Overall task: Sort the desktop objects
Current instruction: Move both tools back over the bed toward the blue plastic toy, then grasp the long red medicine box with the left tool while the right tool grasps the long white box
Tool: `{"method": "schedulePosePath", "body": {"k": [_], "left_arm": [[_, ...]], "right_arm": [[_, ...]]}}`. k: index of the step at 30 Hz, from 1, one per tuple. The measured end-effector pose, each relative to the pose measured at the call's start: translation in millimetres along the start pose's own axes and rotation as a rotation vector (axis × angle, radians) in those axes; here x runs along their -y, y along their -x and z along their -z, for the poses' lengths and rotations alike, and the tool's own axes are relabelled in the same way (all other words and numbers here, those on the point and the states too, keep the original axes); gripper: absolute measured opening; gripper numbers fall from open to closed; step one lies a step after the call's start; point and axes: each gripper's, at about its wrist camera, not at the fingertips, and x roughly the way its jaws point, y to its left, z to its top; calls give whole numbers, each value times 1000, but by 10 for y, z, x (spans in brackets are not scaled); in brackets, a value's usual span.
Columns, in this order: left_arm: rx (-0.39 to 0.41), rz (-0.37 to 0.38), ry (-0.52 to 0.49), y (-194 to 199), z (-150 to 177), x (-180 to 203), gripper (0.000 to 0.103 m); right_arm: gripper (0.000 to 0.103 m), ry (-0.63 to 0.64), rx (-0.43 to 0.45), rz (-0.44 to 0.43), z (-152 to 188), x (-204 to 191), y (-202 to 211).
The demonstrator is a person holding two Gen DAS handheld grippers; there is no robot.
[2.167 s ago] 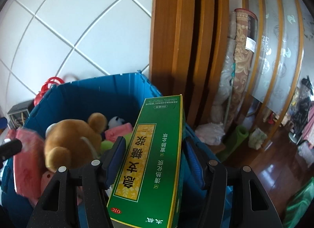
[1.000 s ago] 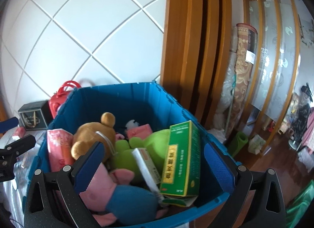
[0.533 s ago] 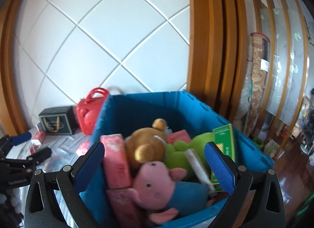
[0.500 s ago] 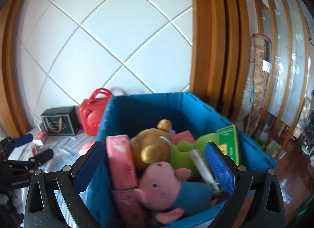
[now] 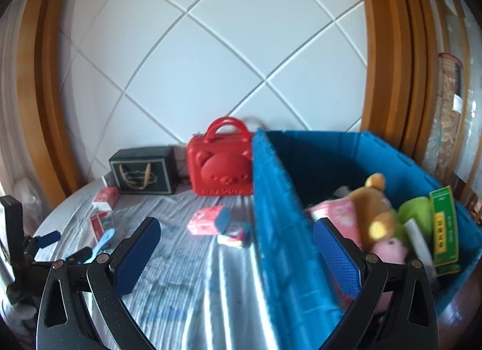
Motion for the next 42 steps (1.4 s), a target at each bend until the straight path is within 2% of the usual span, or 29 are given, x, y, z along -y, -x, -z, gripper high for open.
{"method": "schedulePosePath", "body": {"k": [8, 14, 22, 28, 30, 32, 33, 37, 42], "left_arm": [[-135, -105, 135, -644, 222, -1000, 92], [-208, -169, 230, -1128, 289, -1572, 92], [-226, -181, 346, -1952, -40, -1961, 92], [-270, -170, 395, -2740, -256, -1980, 92], [-283, -139, 410, -2963, -277, -1970, 92], [-297, -135, 410, -3125, -257, -1960, 79], [-313, -128, 401, -3189, -236, -1953, 58], [-289, -90, 383, -3081, -148, -1996, 48], [-214, -135, 325, -2628, -113, -2185, 45]], "right_arm": [[103, -23, -150, -33, 242, -389, -685], [103, -40, -258, -27, 366, -427, -1279], [103, -54, -422, -37, 642, -469, -2260], [103, -40, -520, -47, 832, -601, -2847], [103, -31, -545, -53, 874, -668, -3008], [103, -19, -561, -60, 900, -754, -3125], [103, -15, -569, -63, 911, -825, -3200], [103, 8, -600, -118, 949, -1178, -3425], [103, 60, -639, -249, 1030, -1855, -3655]]}}
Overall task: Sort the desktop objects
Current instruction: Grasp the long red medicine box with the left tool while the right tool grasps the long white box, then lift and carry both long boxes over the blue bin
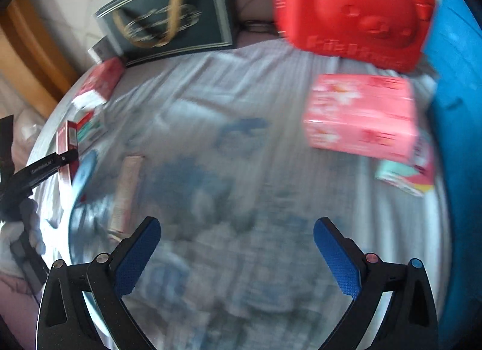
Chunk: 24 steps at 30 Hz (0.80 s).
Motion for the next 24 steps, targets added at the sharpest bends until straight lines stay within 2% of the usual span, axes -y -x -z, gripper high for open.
{"method": "schedulePosePath", "body": {"k": [2, 4, 6, 10, 11, 12, 14, 19, 24], "left_arm": [[30, -11, -10, 172, 24, -133, 44], [33, -25, -1, 267, 74, -251, 44], [32, -36, 10, 303, 133, -347, 44], [39, -37, 19, 408, 247, -434, 44], [41, -37, 15, 426, 265, -420, 44], [43, -38, 12, 439, 278, -404, 44], [47, -25, 6, 488, 297, -367, 44], [87, 6, -20, 750, 343, -221, 44], [141, 46, -52, 1140, 376, -38, 44]], "right_arm": [[102, 21, -18, -41, -44, -245, -133], [93, 39, -39, -61, -62, -479, -288], [71, 60, -52, -61, -72, -669, -419], [67, 105, -65, -43, -72, -905, -587], [62, 115, -65, -36, -68, -930, -604], [50, 126, -68, -28, -71, -958, -633], [33, 158, -68, -7, -64, -1019, -690], [31, 185, -39, -9, -44, -1059, -575], [31, 165, 53, -55, 2, -934, 12]]}}
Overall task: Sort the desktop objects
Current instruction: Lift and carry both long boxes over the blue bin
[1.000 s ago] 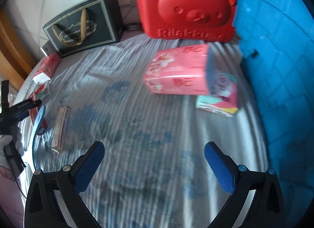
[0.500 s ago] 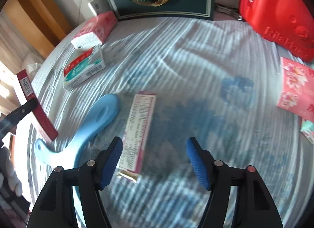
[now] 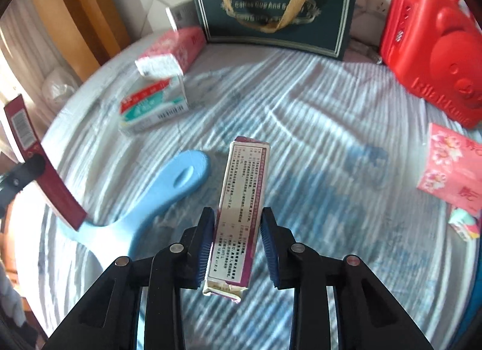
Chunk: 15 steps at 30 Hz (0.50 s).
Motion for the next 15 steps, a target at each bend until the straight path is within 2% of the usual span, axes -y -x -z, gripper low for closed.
{"method": "schedulePosePath", "body": {"k": [3, 6, 15], "left_arm": [[42, 20, -27, 281, -6, 134, 44], [83, 51, -54, 590, 6, 280, 44], [203, 158, -175, 1519, 175, 877, 44]], "right_arm": [[31, -5, 71, 9, 31, 23, 419], [31, 2, 155, 54, 118, 23, 875], [31, -33, 402, 156, 652, 180, 2285]]}}
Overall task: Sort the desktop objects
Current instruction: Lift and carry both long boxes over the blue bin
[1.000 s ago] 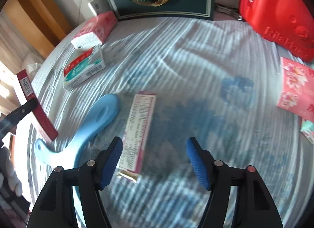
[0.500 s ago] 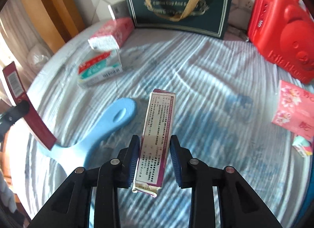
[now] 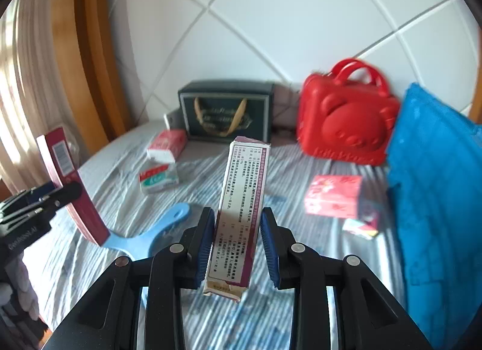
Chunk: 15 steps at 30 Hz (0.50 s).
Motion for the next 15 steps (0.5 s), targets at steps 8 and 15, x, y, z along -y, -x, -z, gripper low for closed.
{"method": "schedulePosePath", "body": {"k": [8, 15], "left_arm": [[92, 137, -104, 594, -58, 876, 44], [168, 287, -195, 959, -208, 1884, 44]], "right_arm": [[31, -74, 183, 104, 134, 607, 1189], [31, -168, 282, 250, 385, 1417, 2020]]}}
